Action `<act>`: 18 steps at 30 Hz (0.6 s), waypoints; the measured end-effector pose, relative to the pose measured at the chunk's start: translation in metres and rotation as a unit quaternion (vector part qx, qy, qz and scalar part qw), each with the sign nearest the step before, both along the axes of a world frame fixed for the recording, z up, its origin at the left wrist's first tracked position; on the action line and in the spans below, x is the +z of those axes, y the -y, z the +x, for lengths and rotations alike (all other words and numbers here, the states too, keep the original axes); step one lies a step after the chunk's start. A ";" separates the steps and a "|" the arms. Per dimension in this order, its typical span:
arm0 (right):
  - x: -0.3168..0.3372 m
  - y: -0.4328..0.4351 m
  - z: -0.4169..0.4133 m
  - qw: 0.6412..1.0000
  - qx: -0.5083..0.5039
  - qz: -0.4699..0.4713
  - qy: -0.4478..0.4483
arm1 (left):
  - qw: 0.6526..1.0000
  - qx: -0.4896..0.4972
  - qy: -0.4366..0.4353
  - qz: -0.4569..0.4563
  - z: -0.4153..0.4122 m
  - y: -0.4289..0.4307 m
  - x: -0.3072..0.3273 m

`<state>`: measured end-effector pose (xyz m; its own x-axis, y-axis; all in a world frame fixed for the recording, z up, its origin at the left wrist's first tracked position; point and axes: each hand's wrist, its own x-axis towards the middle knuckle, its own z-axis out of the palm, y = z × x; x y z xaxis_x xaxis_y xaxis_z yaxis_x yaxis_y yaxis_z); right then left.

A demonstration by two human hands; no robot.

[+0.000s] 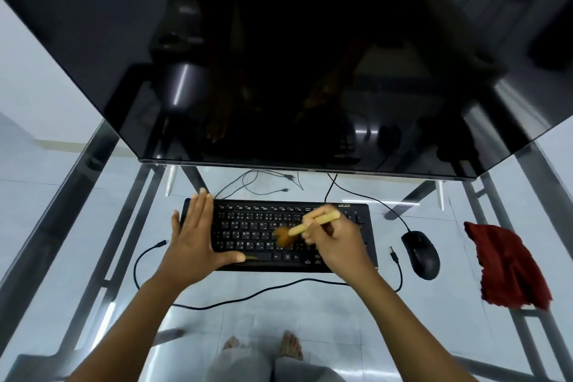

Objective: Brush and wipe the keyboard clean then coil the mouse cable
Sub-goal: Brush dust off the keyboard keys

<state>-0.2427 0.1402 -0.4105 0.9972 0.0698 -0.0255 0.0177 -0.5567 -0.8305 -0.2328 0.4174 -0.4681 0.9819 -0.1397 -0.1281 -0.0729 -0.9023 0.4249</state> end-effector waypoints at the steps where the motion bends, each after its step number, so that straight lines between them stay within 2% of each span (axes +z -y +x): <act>1: -0.001 -0.005 0.001 0.998 0.055 -0.001 -0.041 | 1.000 0.011 -0.003 -0.005 -0.002 -0.008 -0.001; 3: 0.001 -0.016 0.005 0.994 0.086 -0.037 -0.050 | 0.999 0.032 -0.007 -0.012 -0.009 -0.019 -0.006; 6: 0.001 -0.024 0.016 0.999 0.000 -0.031 0.012 | 0.998 0.053 0.000 -0.027 -0.021 -0.026 -0.013; 9: 0.001 -0.036 0.016 0.995 0.075 -0.022 -0.059 | 0.996 0.071 0.001 -0.059 -0.031 -0.038 -0.023; 10: 0.001 -0.037 0.018 0.996 0.063 -0.031 -0.049 | 0.995 0.073 0.004 -0.067 -0.033 -0.042 -0.025; 13: -0.001 -0.029 0.029 0.997 -0.075 0.012 0.032 | 0.995 0.062 0.022 -0.079 -0.039 -0.044 -0.028; 16: -0.003 -0.031 0.029 0.997 -0.023 0.040 -0.060 | 0.993 0.071 0.042 -0.082 -0.043 -0.040 -0.024; 18: 0.000 -0.037 0.031 0.998 -0.048 0.018 -0.023 | 0.992 0.083 0.049 -0.079 -0.043 -0.038 -0.023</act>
